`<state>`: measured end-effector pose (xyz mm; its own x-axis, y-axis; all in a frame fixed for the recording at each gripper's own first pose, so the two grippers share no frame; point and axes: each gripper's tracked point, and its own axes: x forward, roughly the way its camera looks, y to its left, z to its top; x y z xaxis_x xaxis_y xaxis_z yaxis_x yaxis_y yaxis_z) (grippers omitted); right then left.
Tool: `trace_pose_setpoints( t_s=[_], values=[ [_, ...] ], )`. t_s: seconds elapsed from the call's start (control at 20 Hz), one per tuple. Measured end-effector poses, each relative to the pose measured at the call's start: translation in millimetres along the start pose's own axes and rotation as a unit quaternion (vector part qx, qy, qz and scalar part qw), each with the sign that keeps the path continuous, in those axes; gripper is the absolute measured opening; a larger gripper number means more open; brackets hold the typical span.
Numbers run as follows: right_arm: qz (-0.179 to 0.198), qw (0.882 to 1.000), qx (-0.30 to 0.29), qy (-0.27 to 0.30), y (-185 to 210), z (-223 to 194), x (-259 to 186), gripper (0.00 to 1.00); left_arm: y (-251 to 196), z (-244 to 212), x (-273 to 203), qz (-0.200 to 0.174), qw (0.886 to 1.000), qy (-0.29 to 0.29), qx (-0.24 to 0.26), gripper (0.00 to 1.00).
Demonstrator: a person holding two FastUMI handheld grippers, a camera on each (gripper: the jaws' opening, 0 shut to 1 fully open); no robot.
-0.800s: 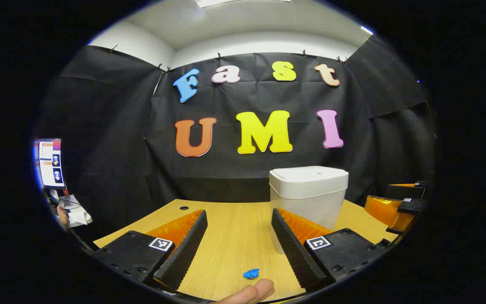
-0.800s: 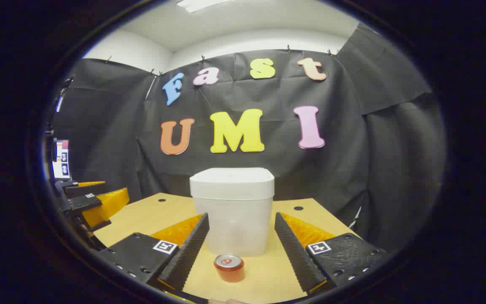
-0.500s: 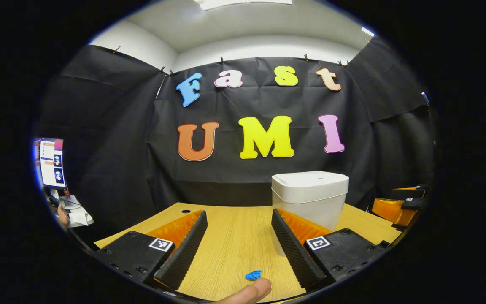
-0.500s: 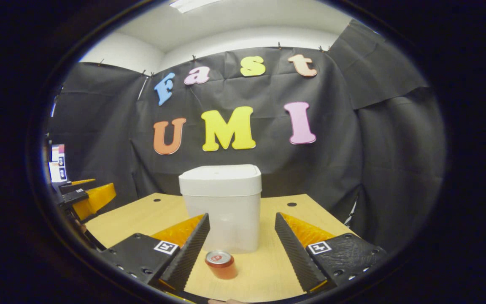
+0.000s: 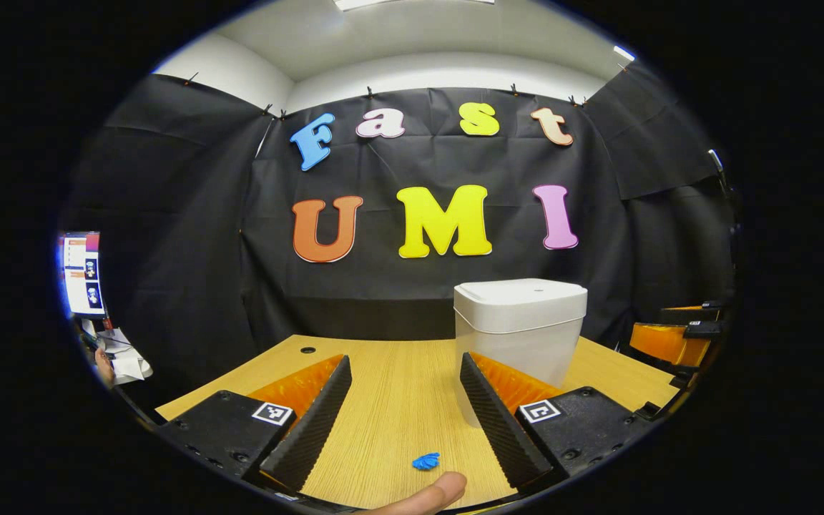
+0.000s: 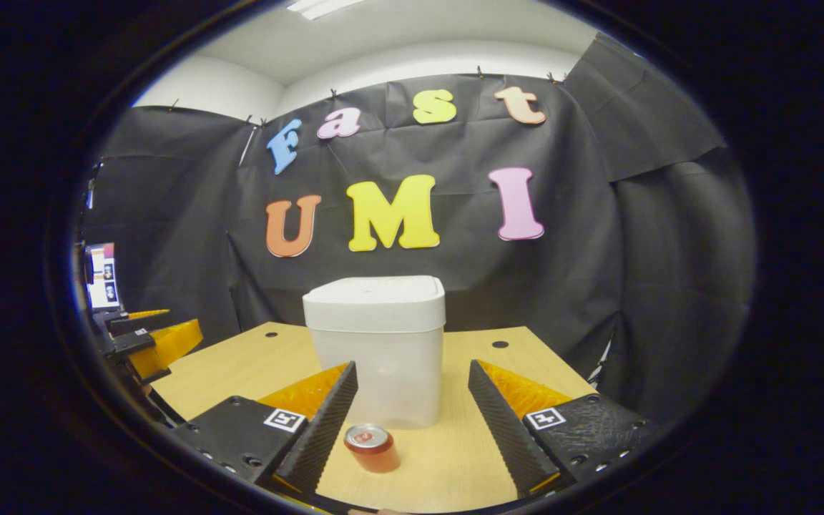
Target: Press the lid of the desktop garbage bin to open it, pick up the crumpled paper on the desktop and throw it into the bin, then pick up the pop can on the desktop and drop it into the bin, and finally close the garbage bin lid.
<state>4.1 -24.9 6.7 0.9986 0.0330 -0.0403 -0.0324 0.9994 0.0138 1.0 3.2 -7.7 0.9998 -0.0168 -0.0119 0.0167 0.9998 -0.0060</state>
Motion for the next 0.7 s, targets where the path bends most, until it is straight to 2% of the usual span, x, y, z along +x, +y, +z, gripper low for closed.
trace_pose_setpoints(
  t_s=[0.05,0.15,0.2,0.25,0.35,0.4,0.45,0.5,0.55,0.65,0.7],
  values=[
    [0.005,1.0,-0.004,0.003,2,4,4,0.9,1,0,0,0.002,1.0,0.001,0.002,0.99],
    [0.012,1.0,-0.007,-0.011,7,23,11,0.87,2,-3,2,0.004,1.0,0.005,0.009,0.99],
    [0.012,1.0,-0.006,-0.021,9,36,18,0.81,2,-5,3,0.001,1.0,0.006,0.01,0.99],
    [0.021,0.999,-0.011,-0.025,16,45,23,0.61,3,-6,4,0.002,1.0,0.008,0.009,0.99],
    [0.04,0.998,-0.02,-0.042,30,64,32,0.44,5,-8,4,0.004,1.0,0.012,0.009,0.99],
    [0.032,0.998,-0.013,-0.048,27,76,39,0.35,7,-7,3,0.004,1.0,0.011,0.01,0.99],
    [0.035,0.999,-0.003,-0.042,28,83,47,0.1,8,-5,3,0.004,1.0,0.009,0.012,0.99],
    [0.056,0.998,-0.001,-0.033,35,84,52,0.02,10,-6,3,0.005,1.0,0.008,0.013,0.99],
    [0.083,0.996,-0.001,-0.029,52,92,54,0.04,12,-6,2,0.007,1.0,0.007,0.013,0.99],
    [0.063,0.997,-0.011,-0.034,46,110,57,0.03,15,-6,4,0.009,1.0,0.006,0.012,0.99],
    [0.07,0.997,-0.012,-0.031,46,112,67,0.0,16,-5,4,0.011,1.0,0.006,0.011,0.99]
  ],
)
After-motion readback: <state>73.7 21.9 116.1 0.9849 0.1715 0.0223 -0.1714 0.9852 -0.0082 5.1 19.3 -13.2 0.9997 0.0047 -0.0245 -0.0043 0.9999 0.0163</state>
